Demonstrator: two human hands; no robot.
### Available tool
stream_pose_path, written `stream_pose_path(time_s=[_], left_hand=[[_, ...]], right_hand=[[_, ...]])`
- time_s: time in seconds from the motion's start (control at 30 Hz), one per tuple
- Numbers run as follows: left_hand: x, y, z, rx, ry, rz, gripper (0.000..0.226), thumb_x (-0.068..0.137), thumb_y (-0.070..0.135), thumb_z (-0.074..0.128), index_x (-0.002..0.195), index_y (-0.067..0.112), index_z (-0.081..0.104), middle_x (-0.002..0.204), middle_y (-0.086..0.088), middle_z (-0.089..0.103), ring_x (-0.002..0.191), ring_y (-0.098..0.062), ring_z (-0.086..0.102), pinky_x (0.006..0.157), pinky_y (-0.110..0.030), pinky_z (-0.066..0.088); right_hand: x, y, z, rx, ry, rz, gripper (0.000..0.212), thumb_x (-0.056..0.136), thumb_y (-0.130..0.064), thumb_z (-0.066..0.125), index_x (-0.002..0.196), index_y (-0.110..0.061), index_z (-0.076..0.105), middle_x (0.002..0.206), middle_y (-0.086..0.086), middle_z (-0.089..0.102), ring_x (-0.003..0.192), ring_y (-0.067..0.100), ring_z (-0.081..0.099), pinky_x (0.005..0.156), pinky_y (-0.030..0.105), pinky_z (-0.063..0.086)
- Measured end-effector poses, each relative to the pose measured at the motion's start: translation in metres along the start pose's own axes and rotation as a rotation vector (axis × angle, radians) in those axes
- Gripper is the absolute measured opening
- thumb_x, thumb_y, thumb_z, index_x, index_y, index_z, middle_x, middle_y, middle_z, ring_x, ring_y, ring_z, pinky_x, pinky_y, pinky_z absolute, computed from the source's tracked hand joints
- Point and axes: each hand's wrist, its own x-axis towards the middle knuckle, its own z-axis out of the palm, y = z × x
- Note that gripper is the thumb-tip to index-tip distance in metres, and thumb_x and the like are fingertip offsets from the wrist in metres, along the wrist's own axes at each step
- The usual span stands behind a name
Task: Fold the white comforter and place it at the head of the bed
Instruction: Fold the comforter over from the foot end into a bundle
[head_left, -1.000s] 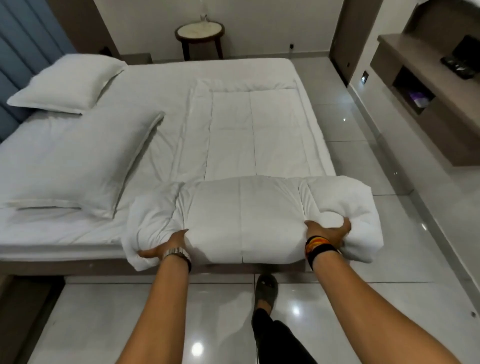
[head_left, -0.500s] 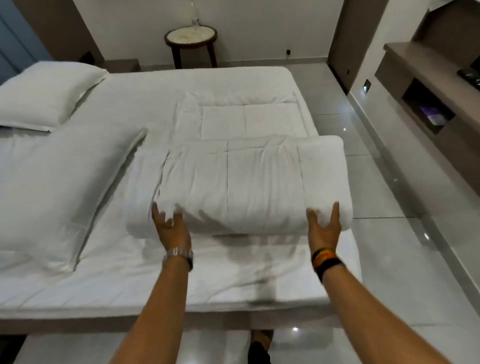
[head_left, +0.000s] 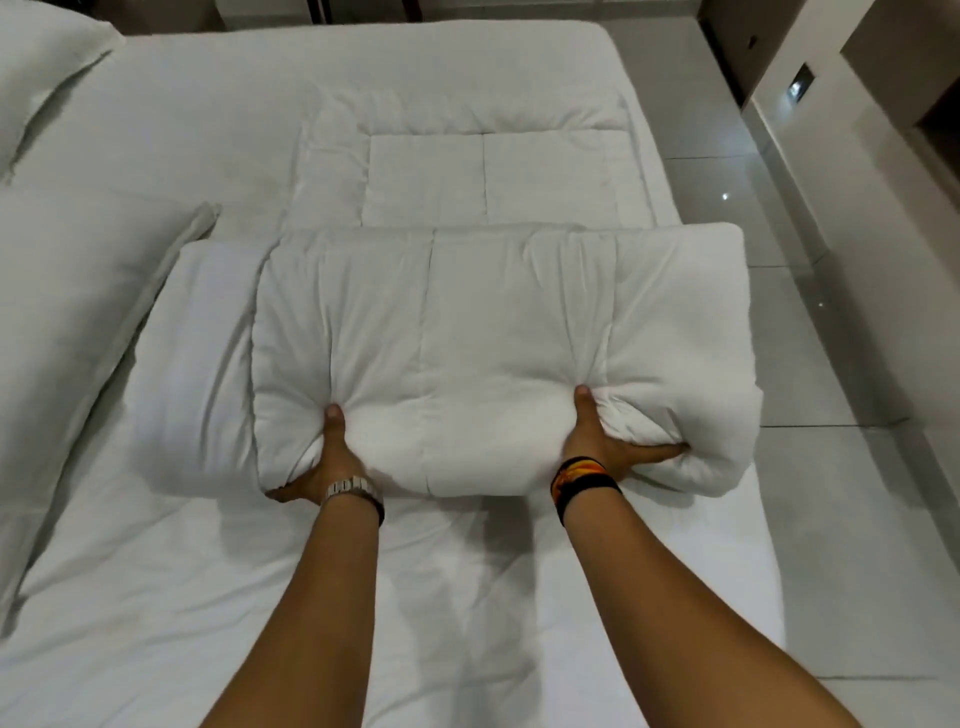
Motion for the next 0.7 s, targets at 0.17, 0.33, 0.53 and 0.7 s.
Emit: stream_pose_path(time_s=[0.17,0.33,0.53,0.7], left_hand=[[-0.018,0.017,-0.011,0.022,-0.032,0.026,0.131,0.062,0.02,0.101,0.161,0.019,0.014,0.158,-0.001,0.042,0.136,-0.017,0.049,0.12,-0.039,0.038],[-0.072,0.046,-0.082,0.002,-0.037,0.012,0.128,0.064,0.015,0.099,0.161,0.021,0.016,0.159,-0.002,0.04,0.139,-0.019,0.048,0.119,-0.04,0.038],[-0.129,0.084,-0.25,0.123,-0.004,-0.16,0.138,0.068,0.018,0.097,0.166,0.03,0.0,0.167,-0.009,0.028,0.147,-0.031,0.039,0.119,-0.055,0.033],[-0.148,0.102,-0.343,-0.146,-0.11,-0.227,0.096,0.096,0.042,0.068,0.164,-0.001,0.016,0.174,-0.019,0.01,0.161,-0.036,0.01,0.115,-0.026,-0.006]], right_hand=[[-0.011,-0.017,-0.017,0.027,-0.057,-0.054,0.136,0.064,-0.022,0.099,0.164,-0.04,0.008,0.129,-0.012,0.043,0.094,0.01,0.056,0.091,0.024,0.038],[-0.051,-0.029,-0.089,0.042,-0.072,-0.112,0.13,0.065,-0.017,0.098,0.164,-0.034,0.015,0.129,-0.013,0.043,0.105,0.011,0.052,0.092,0.021,0.037],[-0.136,-0.006,-0.242,-0.051,-0.032,-0.052,0.129,0.071,-0.017,0.095,0.165,-0.037,0.008,0.128,-0.003,0.039,0.107,0.016,0.045,0.093,0.032,0.035],[-0.197,0.009,-0.34,-0.045,0.026,-0.029,0.13,0.072,-0.012,0.092,0.165,-0.037,0.005,0.162,0.016,0.032,0.135,0.035,0.048,0.11,0.048,0.038]])
